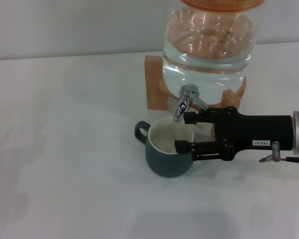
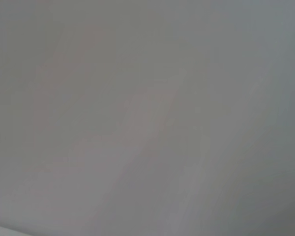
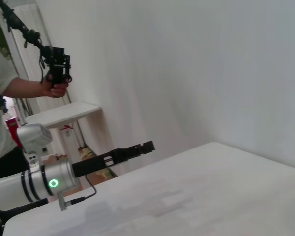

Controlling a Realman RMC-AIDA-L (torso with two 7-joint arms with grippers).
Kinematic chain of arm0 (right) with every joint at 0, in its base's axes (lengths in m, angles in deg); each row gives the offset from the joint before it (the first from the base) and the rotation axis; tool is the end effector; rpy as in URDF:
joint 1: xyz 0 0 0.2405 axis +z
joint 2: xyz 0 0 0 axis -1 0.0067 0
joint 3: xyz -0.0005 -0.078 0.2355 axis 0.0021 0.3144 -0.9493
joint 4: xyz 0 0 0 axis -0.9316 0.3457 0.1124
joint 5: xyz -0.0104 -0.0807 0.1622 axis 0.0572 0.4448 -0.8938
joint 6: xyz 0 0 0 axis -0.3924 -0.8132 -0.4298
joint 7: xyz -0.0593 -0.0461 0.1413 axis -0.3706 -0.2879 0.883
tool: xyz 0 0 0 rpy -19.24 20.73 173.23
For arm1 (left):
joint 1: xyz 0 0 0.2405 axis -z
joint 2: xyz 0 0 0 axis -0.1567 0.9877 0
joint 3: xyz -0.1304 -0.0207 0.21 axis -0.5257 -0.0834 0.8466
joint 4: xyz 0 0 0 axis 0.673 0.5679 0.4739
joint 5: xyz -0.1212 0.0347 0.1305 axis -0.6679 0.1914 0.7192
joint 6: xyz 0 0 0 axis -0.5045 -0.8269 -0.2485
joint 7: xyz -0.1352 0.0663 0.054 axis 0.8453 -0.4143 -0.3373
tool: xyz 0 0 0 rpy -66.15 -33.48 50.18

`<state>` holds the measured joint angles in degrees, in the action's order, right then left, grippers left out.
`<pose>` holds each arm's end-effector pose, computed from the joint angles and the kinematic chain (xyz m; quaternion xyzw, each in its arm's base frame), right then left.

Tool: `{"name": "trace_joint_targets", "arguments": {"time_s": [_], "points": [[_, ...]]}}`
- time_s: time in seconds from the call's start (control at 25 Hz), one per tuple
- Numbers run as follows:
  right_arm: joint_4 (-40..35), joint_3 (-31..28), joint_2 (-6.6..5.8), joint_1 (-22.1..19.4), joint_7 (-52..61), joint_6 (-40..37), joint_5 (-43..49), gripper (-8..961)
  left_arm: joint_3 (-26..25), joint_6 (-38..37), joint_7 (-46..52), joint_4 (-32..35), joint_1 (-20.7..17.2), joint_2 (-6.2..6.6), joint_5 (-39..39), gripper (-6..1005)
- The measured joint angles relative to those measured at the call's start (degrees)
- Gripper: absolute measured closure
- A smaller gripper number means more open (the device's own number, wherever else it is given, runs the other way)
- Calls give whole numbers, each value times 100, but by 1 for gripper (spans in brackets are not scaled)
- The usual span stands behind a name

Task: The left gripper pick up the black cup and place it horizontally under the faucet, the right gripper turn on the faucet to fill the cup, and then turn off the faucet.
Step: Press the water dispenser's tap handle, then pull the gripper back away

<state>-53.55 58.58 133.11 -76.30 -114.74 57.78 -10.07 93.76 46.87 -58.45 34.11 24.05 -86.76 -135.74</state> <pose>0.1913 0.2766 -0.0027 -0.9361 0.1753 0.2821 0.1159 -0.3459 0.2806 0.0482 -0.6619 -0.3637 -0.4011 0.5185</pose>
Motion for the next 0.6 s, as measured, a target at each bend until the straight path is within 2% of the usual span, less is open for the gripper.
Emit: {"name": "trace_joint_targets", "arguments": {"time_s": [0.32, 0.6], "points": [[280, -321, -1, 108, -72, 170, 26, 131, 0, 16, 0, -4, -41, 0, 13, 391], [286, -360, -17, 103, -154, 431, 59, 131, 8, 68, 0, 16, -127, 0, 14, 391]]}}
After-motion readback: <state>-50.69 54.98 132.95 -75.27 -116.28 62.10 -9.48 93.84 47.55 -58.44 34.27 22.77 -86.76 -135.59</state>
